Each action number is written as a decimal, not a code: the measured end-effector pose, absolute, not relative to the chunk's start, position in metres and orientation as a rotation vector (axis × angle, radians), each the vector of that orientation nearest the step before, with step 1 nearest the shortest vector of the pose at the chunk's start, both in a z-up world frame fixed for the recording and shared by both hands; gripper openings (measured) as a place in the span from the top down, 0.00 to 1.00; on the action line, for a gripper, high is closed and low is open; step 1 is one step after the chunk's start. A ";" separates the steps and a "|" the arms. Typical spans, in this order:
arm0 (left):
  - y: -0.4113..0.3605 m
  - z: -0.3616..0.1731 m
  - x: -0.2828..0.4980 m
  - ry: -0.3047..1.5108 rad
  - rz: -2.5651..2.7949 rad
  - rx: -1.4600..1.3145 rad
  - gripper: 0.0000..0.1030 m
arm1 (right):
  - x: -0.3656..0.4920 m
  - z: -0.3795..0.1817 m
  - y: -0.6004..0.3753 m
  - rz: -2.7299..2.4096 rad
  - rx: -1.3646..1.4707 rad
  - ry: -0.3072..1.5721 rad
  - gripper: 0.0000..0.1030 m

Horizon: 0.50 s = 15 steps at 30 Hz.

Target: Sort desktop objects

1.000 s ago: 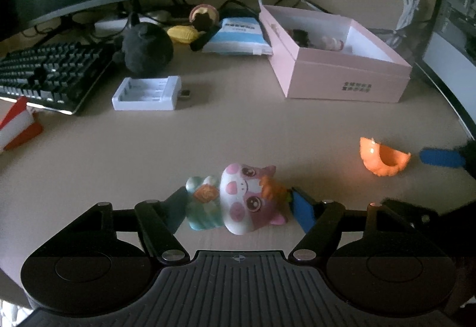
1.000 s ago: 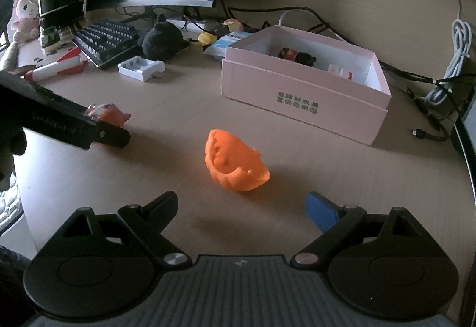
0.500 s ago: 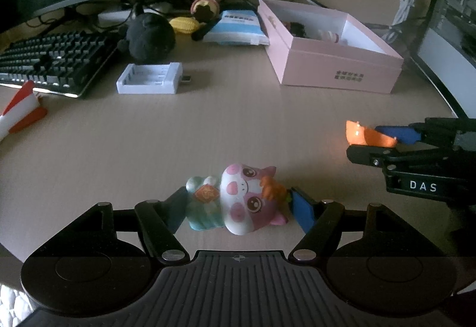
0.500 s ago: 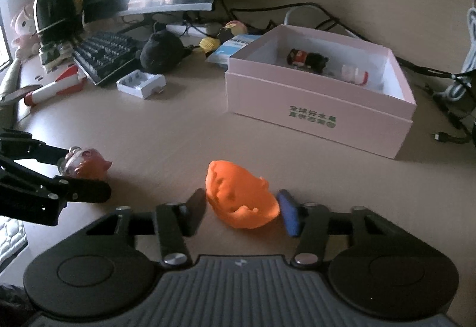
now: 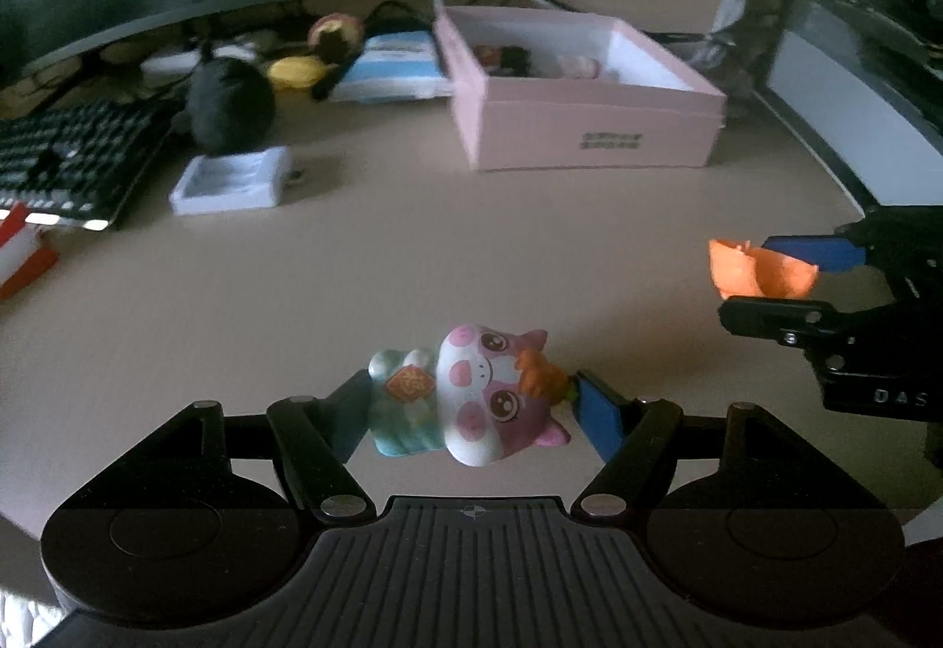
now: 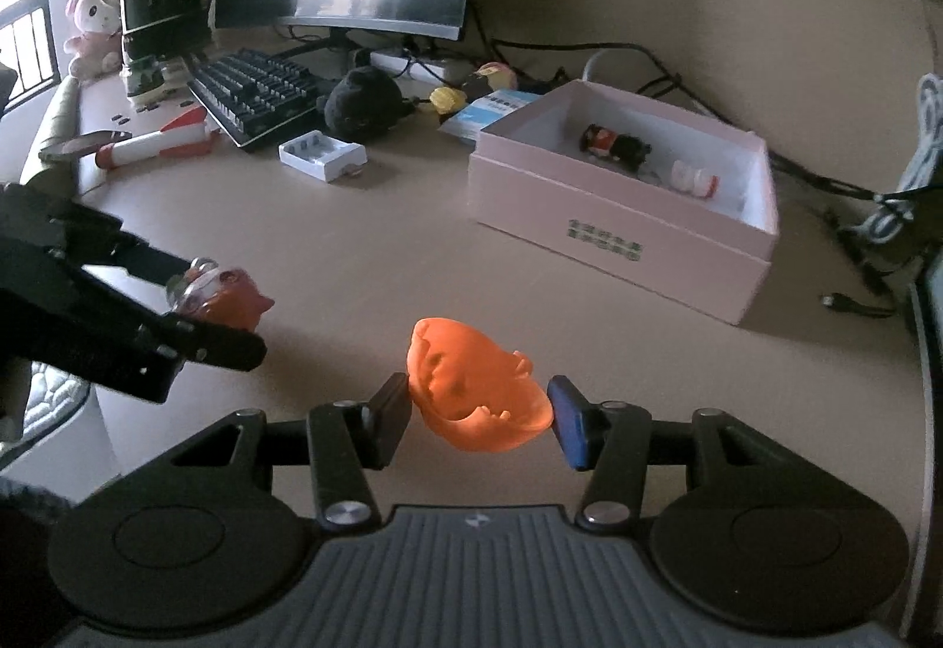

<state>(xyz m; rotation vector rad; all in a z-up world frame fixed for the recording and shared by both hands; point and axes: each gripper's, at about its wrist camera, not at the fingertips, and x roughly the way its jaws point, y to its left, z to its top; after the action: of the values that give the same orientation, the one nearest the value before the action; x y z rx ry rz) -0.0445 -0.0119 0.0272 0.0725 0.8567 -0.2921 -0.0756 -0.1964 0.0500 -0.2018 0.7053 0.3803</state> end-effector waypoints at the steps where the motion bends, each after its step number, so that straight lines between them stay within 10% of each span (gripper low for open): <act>1: -0.015 0.027 -0.044 0.854 -0.304 0.078 0.25 | -0.079 0.052 -0.200 0.373 -0.206 0.701 0.51; 15: -0.055 0.113 0.039 0.524 -0.465 0.060 0.23 | -0.042 0.168 -0.249 0.218 0.043 0.433 0.51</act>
<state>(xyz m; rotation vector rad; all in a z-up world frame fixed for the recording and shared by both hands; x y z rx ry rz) 0.0392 -0.0552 0.1135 0.0599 0.5243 -0.4653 -0.0416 -0.2490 0.1683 0.0433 0.4334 0.2178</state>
